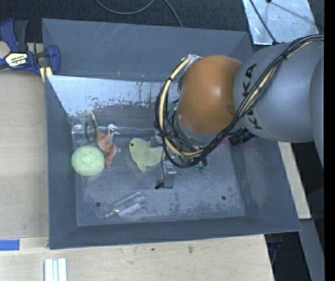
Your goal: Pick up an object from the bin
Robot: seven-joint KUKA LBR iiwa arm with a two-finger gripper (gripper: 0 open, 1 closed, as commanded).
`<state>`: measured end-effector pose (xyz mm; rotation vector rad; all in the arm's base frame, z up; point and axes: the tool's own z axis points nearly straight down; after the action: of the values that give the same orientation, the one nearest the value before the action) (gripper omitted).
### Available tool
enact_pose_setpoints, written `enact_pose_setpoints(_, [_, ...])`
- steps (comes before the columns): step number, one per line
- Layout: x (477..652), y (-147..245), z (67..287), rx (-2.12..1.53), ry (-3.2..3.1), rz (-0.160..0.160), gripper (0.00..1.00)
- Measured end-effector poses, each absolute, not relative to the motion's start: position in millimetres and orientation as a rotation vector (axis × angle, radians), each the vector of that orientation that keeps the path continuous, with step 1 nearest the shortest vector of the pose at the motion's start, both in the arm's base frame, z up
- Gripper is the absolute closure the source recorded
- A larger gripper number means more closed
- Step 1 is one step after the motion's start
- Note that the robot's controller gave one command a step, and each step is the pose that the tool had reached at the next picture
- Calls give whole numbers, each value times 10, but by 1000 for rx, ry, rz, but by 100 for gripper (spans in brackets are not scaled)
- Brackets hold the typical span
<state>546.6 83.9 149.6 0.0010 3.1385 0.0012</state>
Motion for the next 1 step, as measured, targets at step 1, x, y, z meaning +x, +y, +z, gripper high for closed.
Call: enact_pose_setpoints(1, [6040, 645, 729, -7, 3131, 2, 0])
